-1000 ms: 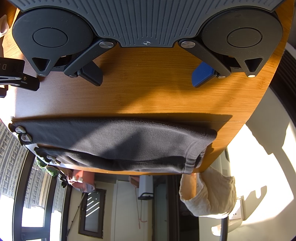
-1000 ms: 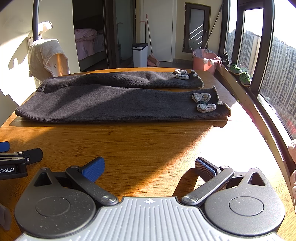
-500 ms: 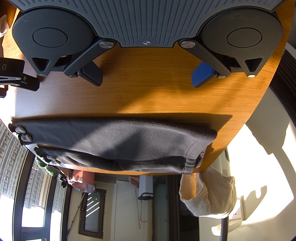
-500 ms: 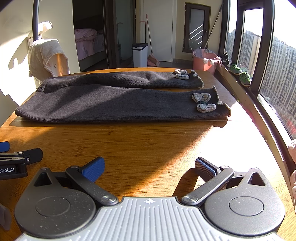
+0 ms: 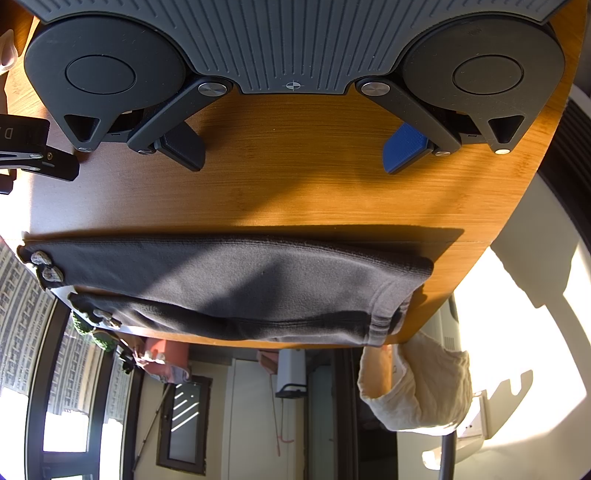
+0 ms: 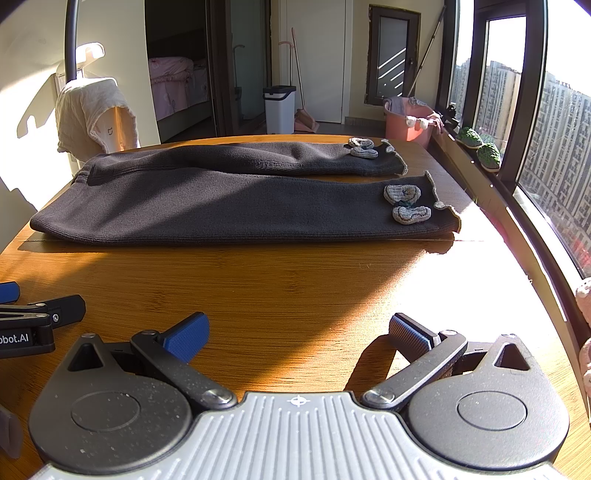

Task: Fold clothes
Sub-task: 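Move both open grippers toward the sweatpants waistband and leg cuffs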

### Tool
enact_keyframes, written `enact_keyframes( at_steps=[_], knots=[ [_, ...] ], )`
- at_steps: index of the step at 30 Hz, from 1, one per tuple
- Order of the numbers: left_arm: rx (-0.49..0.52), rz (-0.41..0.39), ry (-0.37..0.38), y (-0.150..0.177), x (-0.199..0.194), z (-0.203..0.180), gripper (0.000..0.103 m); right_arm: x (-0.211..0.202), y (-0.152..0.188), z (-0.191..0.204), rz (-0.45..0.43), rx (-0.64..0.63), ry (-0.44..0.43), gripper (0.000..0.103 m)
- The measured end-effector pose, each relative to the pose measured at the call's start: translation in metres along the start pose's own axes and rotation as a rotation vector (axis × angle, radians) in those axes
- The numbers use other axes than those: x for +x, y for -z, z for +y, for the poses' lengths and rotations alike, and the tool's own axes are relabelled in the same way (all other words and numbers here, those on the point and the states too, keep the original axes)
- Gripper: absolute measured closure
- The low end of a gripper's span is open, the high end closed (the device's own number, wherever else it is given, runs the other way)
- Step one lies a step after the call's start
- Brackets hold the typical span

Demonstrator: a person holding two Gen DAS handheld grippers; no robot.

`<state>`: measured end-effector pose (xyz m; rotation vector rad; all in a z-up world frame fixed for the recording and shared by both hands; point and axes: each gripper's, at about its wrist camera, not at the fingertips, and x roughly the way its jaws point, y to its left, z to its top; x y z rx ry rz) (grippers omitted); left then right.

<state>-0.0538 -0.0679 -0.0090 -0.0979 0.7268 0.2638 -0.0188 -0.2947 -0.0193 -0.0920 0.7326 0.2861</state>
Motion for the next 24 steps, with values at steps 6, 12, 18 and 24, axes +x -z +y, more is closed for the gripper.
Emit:
enact_keyframes(
  at_steps=[6,12,18,24],
  knots=[
    [0.002,0.001,-0.001,0.0,0.0,-0.001,0.0,0.0,0.0,0.0,0.0,0.0,0.0,0.0],
    [0.01,0.006,0.0,-0.001,0.001,-0.001,0.0,0.001,-0.002,-0.002,0.008,-0.017,-0.015,0.0],
    [0.092,0.036,0.133,-0.009,0.002,-0.007,0.0,0.002,-0.014,-0.022,-0.033,-0.087,-0.155,0.0],
    [0.04,-0.024,0.263,-0.058,0.015,-0.006,0.0,0.025,-0.071,-0.07,-0.122,0.043,-0.159,0.004]
  ],
)
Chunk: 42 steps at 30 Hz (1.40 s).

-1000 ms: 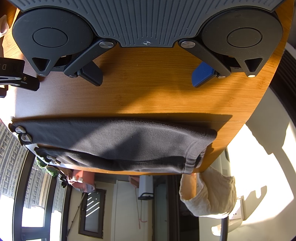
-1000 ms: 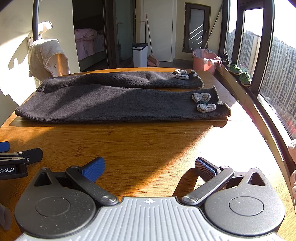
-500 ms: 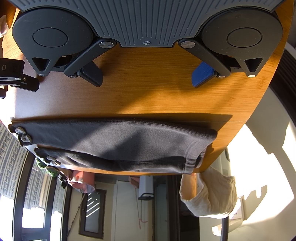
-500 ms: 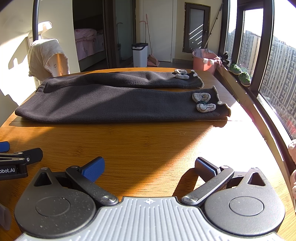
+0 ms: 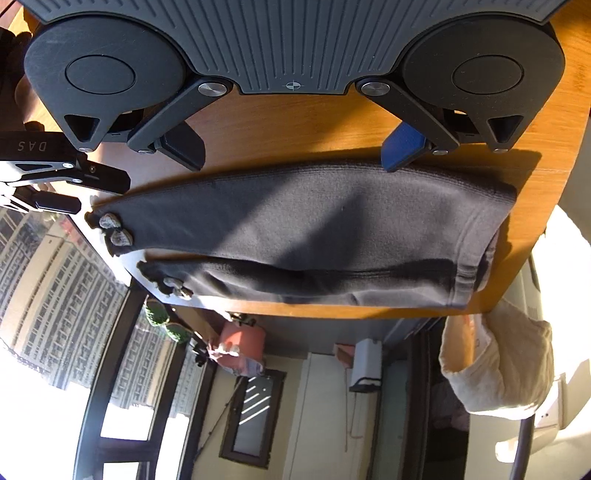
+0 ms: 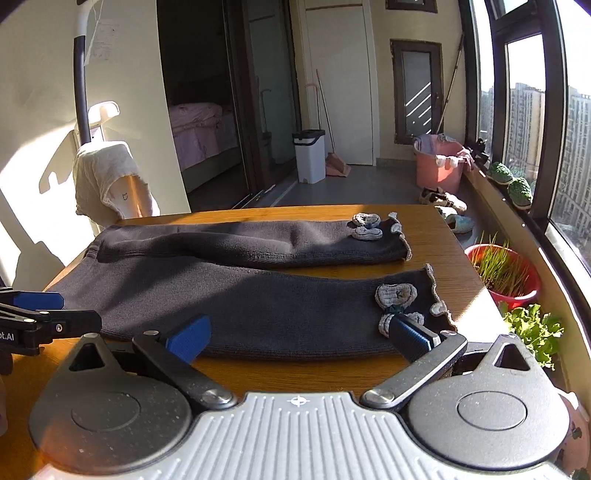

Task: Fold clothes
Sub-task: 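Move both open grippers toward the sweatpants waistband and leg cuffs, then grasp the waistband with the left gripper while the right gripper grasps the cuff with shoes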

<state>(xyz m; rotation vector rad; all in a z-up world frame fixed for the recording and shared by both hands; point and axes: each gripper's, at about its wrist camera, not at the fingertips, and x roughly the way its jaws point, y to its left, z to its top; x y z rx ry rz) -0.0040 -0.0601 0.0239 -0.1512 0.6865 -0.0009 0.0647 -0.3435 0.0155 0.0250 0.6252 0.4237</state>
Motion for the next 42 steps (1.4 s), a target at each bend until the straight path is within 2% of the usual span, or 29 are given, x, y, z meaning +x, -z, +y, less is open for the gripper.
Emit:
enact_keyframes(
  at_steps=[2,4,6,9,10,15,17,19,20,21,23,26,29,31,33,35,36,38,40,42],
  knots=[
    [0.007,-0.022,-0.037,-0.015,0.01,0.001,0.0,0.016,-0.009,-0.009,0.021,0.008,-0.026,0.026],
    [-0.005,0.005,-0.071,-0.022,0.026,0.005,0.0,0.034,-0.015,-0.012,0.049,-0.015,-0.05,0.037],
    [-0.021,0.035,-0.094,-0.025,0.041,0.009,0.0,0.048,-0.017,-0.014,0.07,-0.036,-0.072,0.038],
    [-0.053,0.084,-0.078,-0.016,0.053,0.015,0.0,0.053,-0.007,-0.02,0.091,-0.068,-0.104,0.039],
    [-0.035,0.062,-0.084,-0.013,0.053,0.014,0.0,0.053,-0.003,-0.022,0.091,-0.083,-0.113,0.039],
    [0.059,0.107,-0.089,0.006,0.038,-0.001,0.0,0.015,0.022,-0.036,0.085,-0.121,-0.11,0.038],
    [0.073,0.14,-0.045,0.011,0.026,-0.006,0.0,0.007,0.027,-0.038,0.084,-0.138,-0.103,0.033],
    [0.062,0.165,0.032,0.005,0.016,-0.001,0.0,0.001,0.03,-0.04,0.083,-0.144,-0.104,0.031],
    [0.044,0.147,0.036,-0.003,0.012,0.007,0.0,0.003,0.028,-0.039,0.085,-0.148,-0.108,0.03],
    [0.028,0.105,-0.002,-0.016,0.01,0.017,0.0,0.005,0.027,-0.039,0.088,-0.154,-0.111,0.029],
    [-0.002,0.023,-0.096,-0.044,0.012,0.041,0.0,0.009,0.024,-0.035,0.098,-0.175,-0.123,0.016],
    [-0.094,0.028,-0.22,-0.086,0.048,0.089,0.0,0.014,0.022,-0.026,0.114,-0.214,-0.111,0.011],
    [-0.157,0.109,-0.222,-0.106,0.089,0.123,0.0,0.016,0.015,-0.03,0.119,-0.176,-0.129,0.012],
    [-0.185,0.141,-0.218,-0.106,0.103,0.131,0.0,0.018,-0.003,-0.042,0.085,-0.143,-0.102,0.012],
    [-0.21,0.161,-0.209,-0.105,0.112,0.138,0.0,0.029,-0.026,-0.059,0.047,-0.106,-0.049,0.015],
    [-0.214,0.159,-0.201,-0.103,0.116,0.141,0.0,0.044,-0.049,-0.078,0.03,-0.047,-0.007,0.044],
    [-0.209,0.157,-0.206,-0.102,0.117,0.142,0.0,0.053,-0.059,-0.089,0.035,-0.002,0.005,0.048],
    [-0.197,0.153,-0.207,-0.098,0.119,0.139,0.0,0.075,-0.075,-0.107,0.033,0.082,0.033,0.052],
    [-0.193,0.144,-0.209,-0.096,0.12,0.138,0.002,0.1,-0.086,-0.119,0.011,0.107,0.07,0.052],
    [-0.184,0.132,-0.221,-0.096,0.119,0.137,0.01,0.12,-0.092,-0.123,0.01,0.117,0.097,0.052]
  ],
)
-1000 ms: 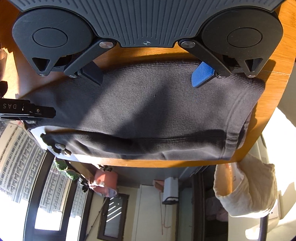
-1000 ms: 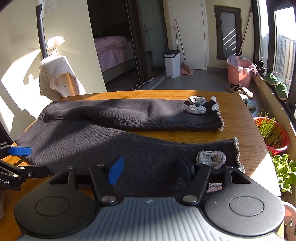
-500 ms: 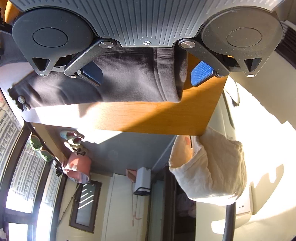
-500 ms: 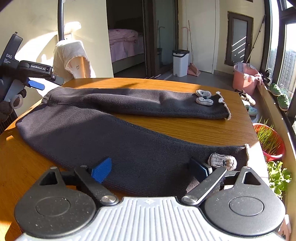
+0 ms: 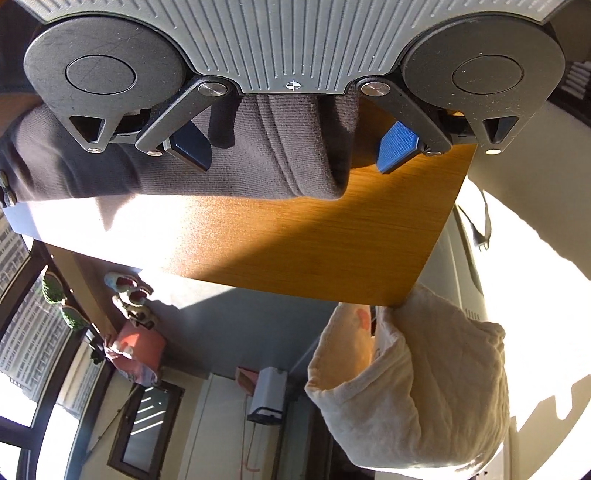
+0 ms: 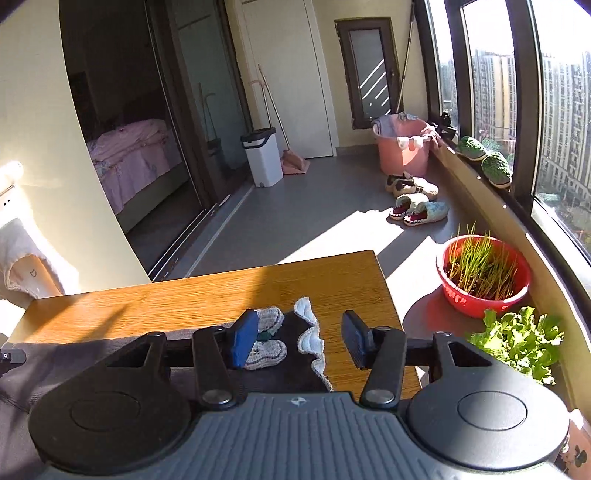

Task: Fold clothes
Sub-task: 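Grasp the waistband with the left gripper while the right gripper grasps the cuff with shoes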

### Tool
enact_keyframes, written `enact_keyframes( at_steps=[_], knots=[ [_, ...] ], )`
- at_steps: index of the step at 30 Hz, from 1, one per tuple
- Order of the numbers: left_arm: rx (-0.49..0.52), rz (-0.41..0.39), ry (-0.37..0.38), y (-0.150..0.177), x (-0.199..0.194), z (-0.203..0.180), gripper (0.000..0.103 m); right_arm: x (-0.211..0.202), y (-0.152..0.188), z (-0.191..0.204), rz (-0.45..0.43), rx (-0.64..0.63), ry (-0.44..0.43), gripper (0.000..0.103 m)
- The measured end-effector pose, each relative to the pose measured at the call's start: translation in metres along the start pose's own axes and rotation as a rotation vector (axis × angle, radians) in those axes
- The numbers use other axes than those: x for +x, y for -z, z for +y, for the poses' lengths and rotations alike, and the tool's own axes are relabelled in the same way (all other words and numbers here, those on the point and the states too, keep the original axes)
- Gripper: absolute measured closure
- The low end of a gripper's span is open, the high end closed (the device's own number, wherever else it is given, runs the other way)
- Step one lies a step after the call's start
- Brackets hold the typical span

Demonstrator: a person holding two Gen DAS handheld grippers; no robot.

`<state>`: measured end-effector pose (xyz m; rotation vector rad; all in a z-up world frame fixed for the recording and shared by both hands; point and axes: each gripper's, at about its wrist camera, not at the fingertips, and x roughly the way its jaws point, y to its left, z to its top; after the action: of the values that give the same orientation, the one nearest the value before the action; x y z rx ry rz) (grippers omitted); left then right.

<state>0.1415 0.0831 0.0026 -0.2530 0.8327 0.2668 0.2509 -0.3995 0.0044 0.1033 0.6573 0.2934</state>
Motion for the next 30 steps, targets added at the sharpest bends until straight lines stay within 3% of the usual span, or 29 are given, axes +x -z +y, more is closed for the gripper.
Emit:
enact_keyframes(
  at_steps=[1,3,5,8,9,12,14,16,17,18,22,25,28,30],
  knots=[
    [0.003,-0.007,-0.007,0.0,0.0,0.0,0.014,0.011,-0.002,-0.001,0.017,0.011,-0.002,0.053],
    [0.019,-0.018,-0.025,0.0,-0.002,-0.002,0.032,0.033,-0.002,-0.003,0.077,0.038,-0.029,0.076],
    [0.033,-0.024,-0.027,0.0,-0.003,-0.004,0.042,0.035,-0.002,-0.002,0.072,0.067,-0.07,0.096],
    [0.047,-0.038,-0.013,0.0,-0.007,-0.005,0.06,0.006,-0.005,0.006,0.018,0.05,-0.115,0.097],
    [0.042,-0.051,-0.001,0.0,-0.012,-0.005,0.062,-0.011,-0.006,0.008,-0.014,0.043,-0.135,0.097],
    [0.042,-0.132,0.046,-0.002,-0.044,-0.002,0.063,-0.075,0.002,0.006,-0.112,0.055,-0.205,0.097],
    [0.052,-0.22,0.104,0.009,-0.089,0.001,0.064,-0.12,0.023,0.004,-0.152,0.051,-0.214,0.097],
    [0.078,-0.275,0.151,0.032,-0.13,0.006,0.064,-0.145,0.049,0.003,-0.162,0.004,-0.158,0.097],
    [0.094,-0.293,0.162,0.048,-0.147,0.01,0.064,-0.157,0.067,0.004,-0.167,-0.049,-0.09,0.097],
    [0.105,-0.3,0.161,0.06,-0.158,0.012,0.064,-0.163,0.081,0.005,-0.167,-0.083,-0.034,0.097],
    [0.221,-0.245,0.111,0.137,-0.182,0.016,0.063,-0.178,0.111,-0.02,-0.135,0.027,0.019,0.096],
    [0.204,-0.17,0.144,0.167,-0.184,0.023,0.06,-0.185,0.115,-0.03,-0.14,0.104,-0.025,0.091],
    [0.108,-0.176,0.163,0.169,-0.187,0.038,0.044,-0.182,0.114,-0.03,-0.127,0.132,-0.089,0.071],
    [0.03,-0.189,0.171,0.162,-0.187,0.047,0.022,-0.173,0.116,-0.023,-0.1,0.122,-0.108,0.067]
  ],
)
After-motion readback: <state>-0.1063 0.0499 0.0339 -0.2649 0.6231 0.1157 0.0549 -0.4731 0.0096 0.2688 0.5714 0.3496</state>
